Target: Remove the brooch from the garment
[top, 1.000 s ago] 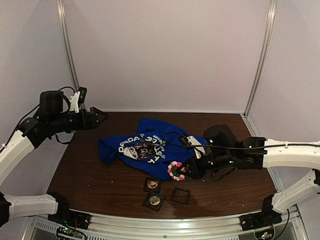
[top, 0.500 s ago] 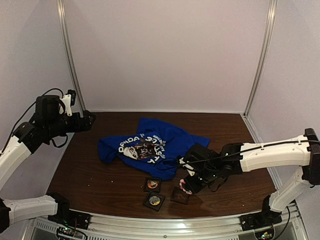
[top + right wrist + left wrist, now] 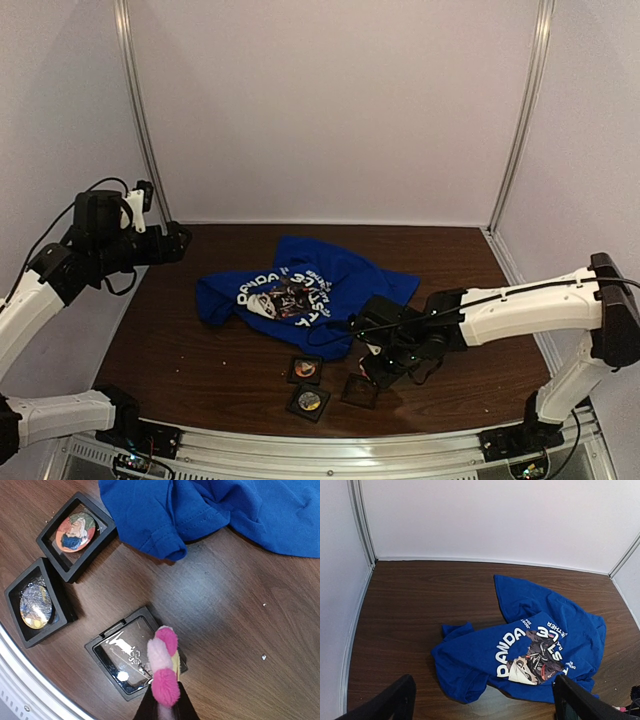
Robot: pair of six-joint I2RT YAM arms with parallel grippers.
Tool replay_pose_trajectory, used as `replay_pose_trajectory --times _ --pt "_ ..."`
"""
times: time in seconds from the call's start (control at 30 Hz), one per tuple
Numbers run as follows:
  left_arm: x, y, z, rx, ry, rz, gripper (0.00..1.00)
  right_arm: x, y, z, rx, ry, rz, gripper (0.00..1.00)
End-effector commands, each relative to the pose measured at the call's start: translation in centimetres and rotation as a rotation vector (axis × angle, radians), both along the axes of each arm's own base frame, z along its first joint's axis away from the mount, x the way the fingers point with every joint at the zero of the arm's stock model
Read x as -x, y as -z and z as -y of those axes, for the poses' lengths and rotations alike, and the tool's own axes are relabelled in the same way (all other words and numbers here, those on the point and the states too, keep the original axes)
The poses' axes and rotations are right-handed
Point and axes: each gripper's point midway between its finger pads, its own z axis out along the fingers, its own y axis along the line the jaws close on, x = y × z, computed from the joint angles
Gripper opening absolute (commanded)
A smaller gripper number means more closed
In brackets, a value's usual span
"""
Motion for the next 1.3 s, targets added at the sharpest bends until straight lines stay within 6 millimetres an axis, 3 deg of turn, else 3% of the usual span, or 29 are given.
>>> replay_pose_trajectory --times 0.0,0.53,0.63,0.73,1.07,1.27 --pt "-0.1 0.4 0.0 0.001 0.005 -0.01 0.97 -0.4 0.0 0.1 0.047 0.002 0.04 0.0" --pt "-0.4 0.9 0.5 0.007 0.021 -0.033 0.98 0.5 1.3 0.0 0.097 -0.023 0.023 0.01" --pt "-0.4 1.0 0.5 0.004 0.019 -0.035 0.97 0.9 1.6 -0.2 0.101 -0.03 0.011 0.16" --pt "-0.4 1.0 0.5 0.005 0.019 -0.035 0.98 1.0 1.4 -0.3 0.098 -0.031 0.009 0.24" --pt "-0.4 1.0 0.7 0.011 0.026 -0.04 0.97 1.9 0.1 -1.5 0.018 -0.059 -0.019 0.48" --pt "-0.4 1.0 0.6 0.014 0.025 -0.039 0.97 2.3 -0.6 -2.0 -0.034 -0.071 -0.035 0.56"
